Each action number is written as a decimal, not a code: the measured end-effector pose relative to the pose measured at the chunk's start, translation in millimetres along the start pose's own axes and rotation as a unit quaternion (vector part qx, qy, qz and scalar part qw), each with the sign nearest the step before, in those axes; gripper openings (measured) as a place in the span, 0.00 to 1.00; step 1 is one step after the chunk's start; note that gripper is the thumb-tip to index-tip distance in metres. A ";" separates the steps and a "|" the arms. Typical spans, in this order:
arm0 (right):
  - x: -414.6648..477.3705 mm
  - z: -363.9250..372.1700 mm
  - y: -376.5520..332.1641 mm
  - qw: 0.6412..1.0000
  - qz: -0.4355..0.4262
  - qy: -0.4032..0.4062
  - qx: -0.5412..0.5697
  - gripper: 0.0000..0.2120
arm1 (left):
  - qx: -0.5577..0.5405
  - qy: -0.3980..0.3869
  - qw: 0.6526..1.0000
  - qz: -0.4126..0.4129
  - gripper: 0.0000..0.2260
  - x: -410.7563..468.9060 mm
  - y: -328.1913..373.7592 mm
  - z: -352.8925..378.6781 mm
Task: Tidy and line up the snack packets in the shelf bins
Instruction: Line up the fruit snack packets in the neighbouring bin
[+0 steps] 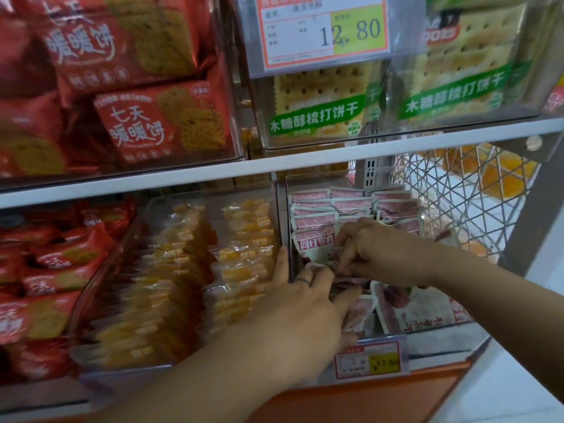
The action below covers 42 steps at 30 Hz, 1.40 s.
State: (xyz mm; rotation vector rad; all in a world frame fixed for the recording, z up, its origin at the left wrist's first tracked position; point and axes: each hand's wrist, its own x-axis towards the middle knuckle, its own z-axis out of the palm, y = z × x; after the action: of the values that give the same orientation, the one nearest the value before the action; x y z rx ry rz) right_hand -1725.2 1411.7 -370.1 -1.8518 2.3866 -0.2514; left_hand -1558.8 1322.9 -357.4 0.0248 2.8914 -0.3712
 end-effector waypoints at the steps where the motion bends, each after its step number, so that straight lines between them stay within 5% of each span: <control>1: 1.9 2.0 -0.2 1.000 0.000 0.006 -0.021 0.10 | 0.002 0.003 1.000 -0.005 0.26 1.9 0.7 0.7; 13: -18.4 -16.2 3.4 0.991 0.056 0.111 0.043 0.17 | 0.020 -0.014 0.998 -0.057 0.31 8.1 -0.7 -2.3; 18: -72.8 -30.6 0.9 0.992 0.120 0.031 -0.036 0.15 | -0.041 0.062 0.994 -0.076 0.37 -0.3 -0.6 -18.7; 22: -97.4 -11.5 -2.2 0.975 0.207 -0.029 -0.079 0.26 | -0.047 0.092 0.994 -0.048 0.19 4.6 15.0 -19.3; 26: -103.5 -6.3 -10.0 0.960 0.253 -0.006 -0.123 0.14 | -0.045 0.115 0.991 -0.048 0.10 5.8 28.3 -5.3; 31: -129.5 -19.9 -32.2 0.946 0.239 0.189 -0.111 0.12 | -0.015 0.088 0.990 -0.108 0.09 7.8 24.8 13.4; 35: -171.5 -32.1 -42.0 0.877 0.280 0.390 0.008 0.13 | -0.013 0.059 0.993 -0.100 0.11 2.3 26.3 0.1; 42: -214.9 -24.5 -14.8 0.763 0.301 0.485 0.303 0.07 | -0.270 0.057 0.960 -0.043 0.14 30.1 42.3 -47.4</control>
State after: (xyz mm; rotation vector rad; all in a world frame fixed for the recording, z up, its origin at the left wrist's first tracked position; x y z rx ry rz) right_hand -1662.1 1617.8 -346.2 -0.5890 2.6927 -1.9920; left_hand -1596.6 1375.4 -330.0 -0.1742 3.0075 0.4257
